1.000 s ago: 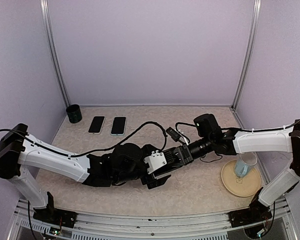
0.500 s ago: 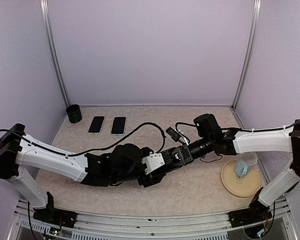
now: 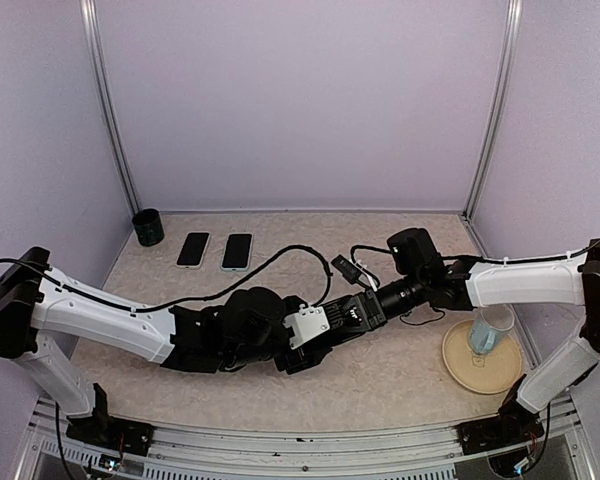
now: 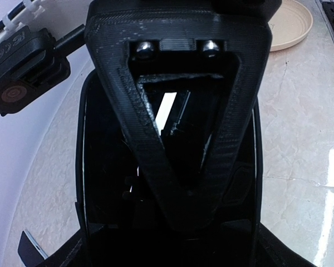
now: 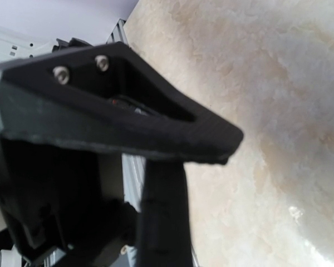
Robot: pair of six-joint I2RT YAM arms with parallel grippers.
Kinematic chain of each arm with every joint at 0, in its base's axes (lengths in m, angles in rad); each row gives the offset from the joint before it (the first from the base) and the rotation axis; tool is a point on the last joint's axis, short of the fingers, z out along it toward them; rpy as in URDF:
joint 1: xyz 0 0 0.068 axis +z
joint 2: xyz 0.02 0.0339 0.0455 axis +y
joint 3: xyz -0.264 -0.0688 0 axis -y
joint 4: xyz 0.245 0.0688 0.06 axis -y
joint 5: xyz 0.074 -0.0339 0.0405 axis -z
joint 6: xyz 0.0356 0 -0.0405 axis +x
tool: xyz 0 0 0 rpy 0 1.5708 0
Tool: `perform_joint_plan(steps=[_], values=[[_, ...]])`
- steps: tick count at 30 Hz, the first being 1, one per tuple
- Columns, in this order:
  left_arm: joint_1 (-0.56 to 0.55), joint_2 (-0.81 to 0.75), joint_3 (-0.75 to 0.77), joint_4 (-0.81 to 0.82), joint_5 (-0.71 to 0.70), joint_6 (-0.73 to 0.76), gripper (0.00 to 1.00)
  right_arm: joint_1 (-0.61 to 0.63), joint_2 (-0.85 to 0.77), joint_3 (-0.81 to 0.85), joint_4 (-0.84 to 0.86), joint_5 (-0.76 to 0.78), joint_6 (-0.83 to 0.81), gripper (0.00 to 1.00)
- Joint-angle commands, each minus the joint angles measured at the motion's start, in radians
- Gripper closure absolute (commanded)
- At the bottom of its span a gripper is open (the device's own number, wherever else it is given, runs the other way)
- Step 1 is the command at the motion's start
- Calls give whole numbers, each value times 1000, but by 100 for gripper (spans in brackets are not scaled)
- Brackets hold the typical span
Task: Put the phone into the phone case
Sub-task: Pass from the right arm to the left, then adjust the phone with the phone case at the center of the board.
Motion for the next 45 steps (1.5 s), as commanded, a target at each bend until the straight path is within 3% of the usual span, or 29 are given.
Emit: perform_joint_plan(steps=[1, 5, 11, 19, 27, 45], values=[[22, -8, 39, -14, -11, -65, 76, 5, -12, 36, 35, -9, -5, 80], [62, -2, 49, -33, 7, -107, 83, -13, -32, 26, 19, 9, -7, 54], [104, 10, 80, -60, 11, -159, 83, -70, -90, -2, 7, 48, 3, 36], [160, 86, 186, -154, -7, -254, 84, -182, -194, -57, -46, 183, 28, 28], [210, 140, 282, -211, -3, -347, 83, -201, -269, -81, -77, 293, 16, 15], [370, 331, 542, -393, -9, -606, 83, -202, -279, -95, -75, 316, 24, 13]])
